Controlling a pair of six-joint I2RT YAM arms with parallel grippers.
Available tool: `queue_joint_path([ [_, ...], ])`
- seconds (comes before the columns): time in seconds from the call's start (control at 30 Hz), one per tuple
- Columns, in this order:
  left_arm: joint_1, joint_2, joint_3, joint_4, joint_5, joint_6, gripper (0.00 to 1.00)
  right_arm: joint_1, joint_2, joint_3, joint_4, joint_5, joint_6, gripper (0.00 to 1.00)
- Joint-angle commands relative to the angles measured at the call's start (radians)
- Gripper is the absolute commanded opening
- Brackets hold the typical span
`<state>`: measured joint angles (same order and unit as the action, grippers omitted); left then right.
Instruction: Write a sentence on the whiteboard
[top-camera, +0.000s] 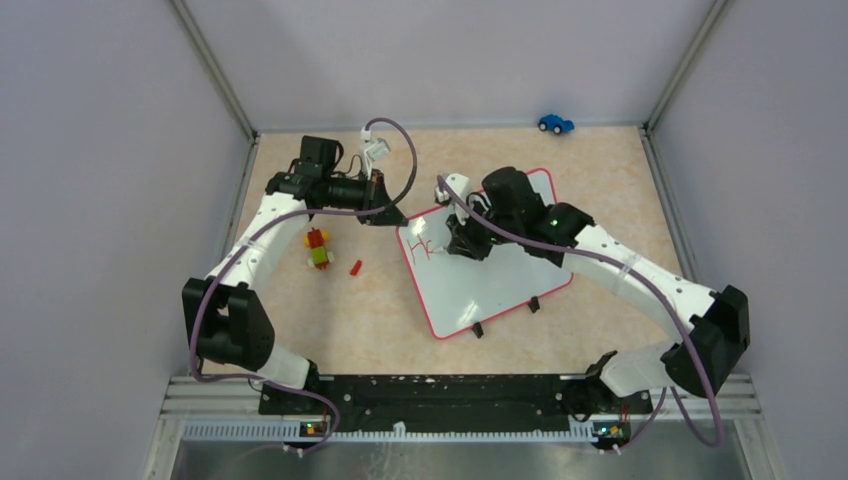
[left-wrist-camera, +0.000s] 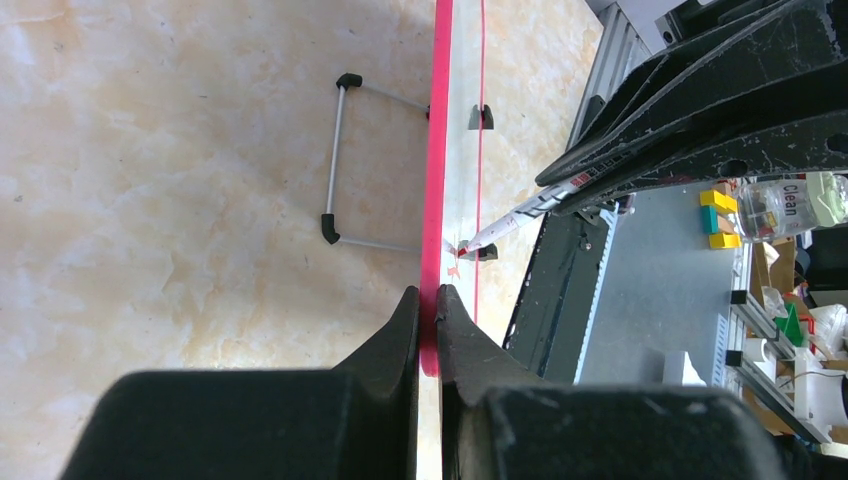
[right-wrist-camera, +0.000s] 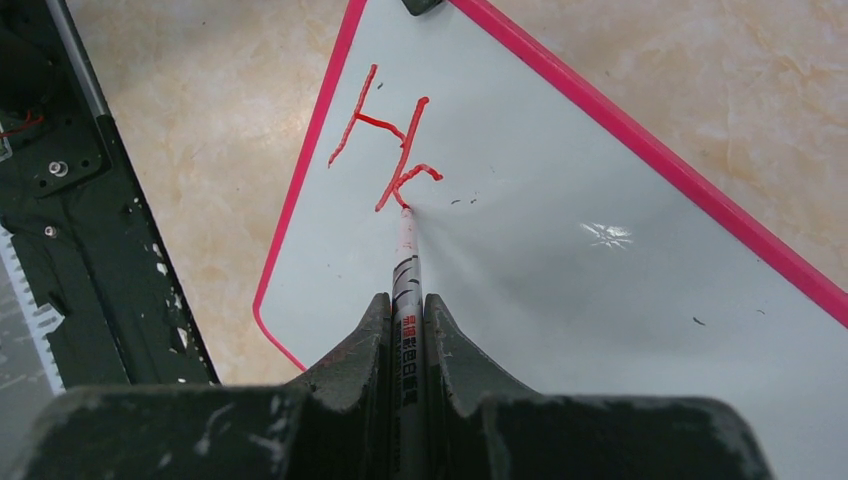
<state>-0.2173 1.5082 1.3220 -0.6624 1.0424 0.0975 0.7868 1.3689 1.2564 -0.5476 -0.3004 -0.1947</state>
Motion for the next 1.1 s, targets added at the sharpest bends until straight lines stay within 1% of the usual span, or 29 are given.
queue_joint_path([
  [0.0,-0.025,0.000,-0.009,-0.022,-0.001,0.014,0.00,-0.021,-0.038,0.016,-0.013,0.035,-0.025,0.00],
  [0.63,-0.027,-0.003,-0.010,-0.022,-0.003,0.014,0.00,-0.038,-0.007,0.087,0.034,0.066,0.006,0.00],
  [1.07,-0.027,0.000,-0.009,-0.022,-0.001,0.016,0.00,-0.038,-0.011,0.062,0.033,0.055,0.012,0.00],
])
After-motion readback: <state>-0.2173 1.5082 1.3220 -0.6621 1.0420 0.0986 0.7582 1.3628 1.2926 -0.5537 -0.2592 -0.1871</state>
